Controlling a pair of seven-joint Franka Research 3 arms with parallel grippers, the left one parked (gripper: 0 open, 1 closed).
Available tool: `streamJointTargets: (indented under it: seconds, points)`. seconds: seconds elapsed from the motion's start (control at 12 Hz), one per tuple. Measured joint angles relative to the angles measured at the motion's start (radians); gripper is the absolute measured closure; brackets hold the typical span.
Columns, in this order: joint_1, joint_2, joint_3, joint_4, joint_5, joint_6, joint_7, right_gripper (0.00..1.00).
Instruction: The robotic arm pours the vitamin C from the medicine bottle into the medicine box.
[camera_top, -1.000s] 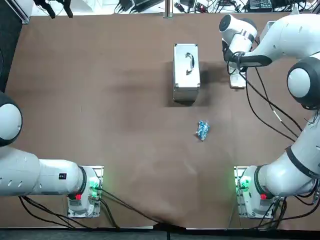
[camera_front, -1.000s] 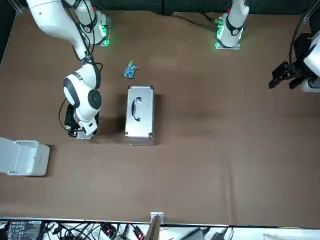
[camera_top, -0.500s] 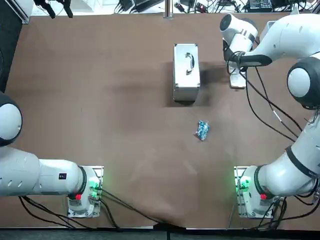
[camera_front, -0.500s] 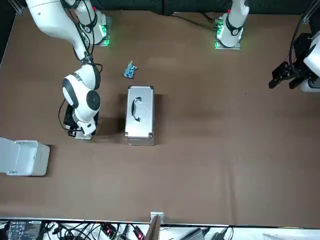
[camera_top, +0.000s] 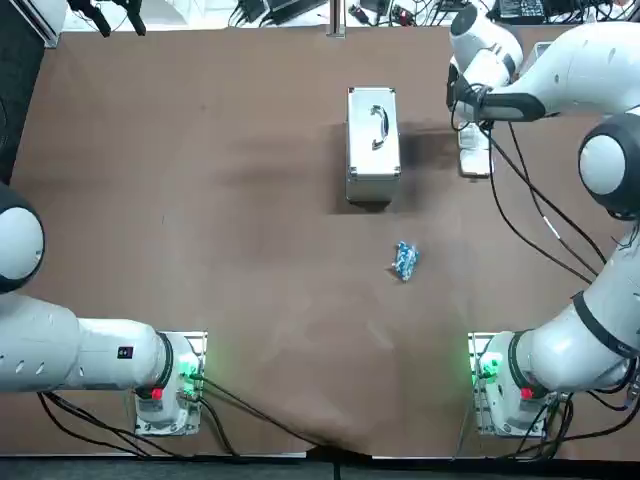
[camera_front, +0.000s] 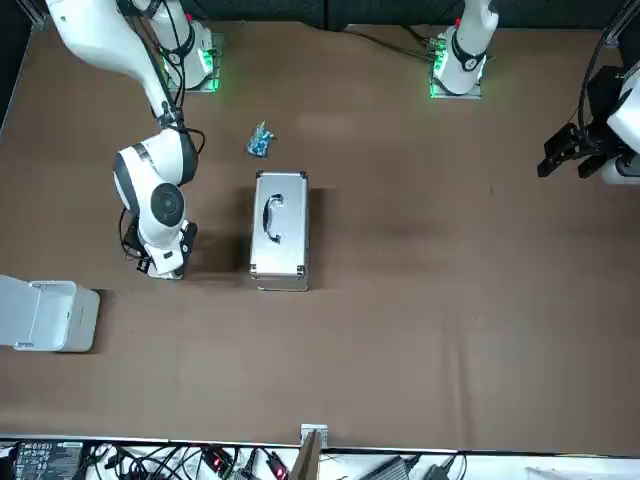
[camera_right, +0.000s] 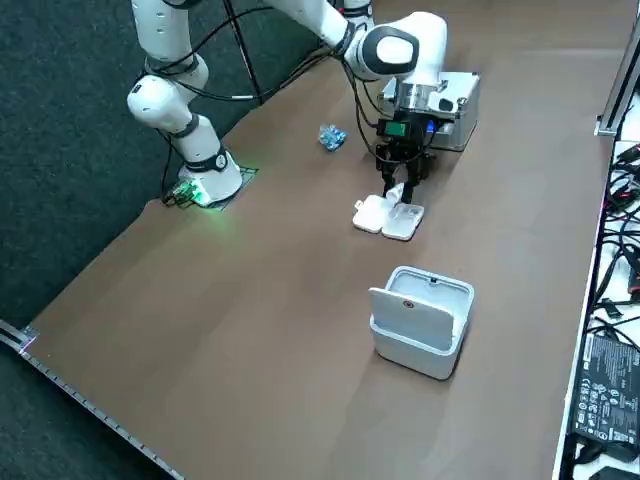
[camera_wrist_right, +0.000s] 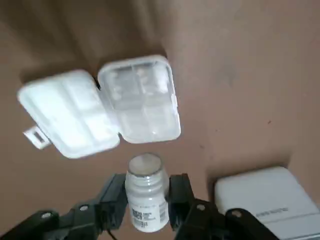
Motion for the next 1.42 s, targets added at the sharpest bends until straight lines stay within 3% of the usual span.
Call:
streamJointTargets:
  seconds: [0.25,0.42,1.08,1.42]
  points:
    - [-0.003,-0.036,-0.013,0.001,0.148,0.002,-0.056,0.53]
    - [-0.006,-0.073,-0.068,0.002,0.272,0.004,-0.174,0.53]
    - [-0.016,-0.141,-0.225,0.002,0.612,0.013,-0.461,0.52]
    - [-0.039,-0.148,-0.257,0.001,0.720,0.049,-0.532,0.52]
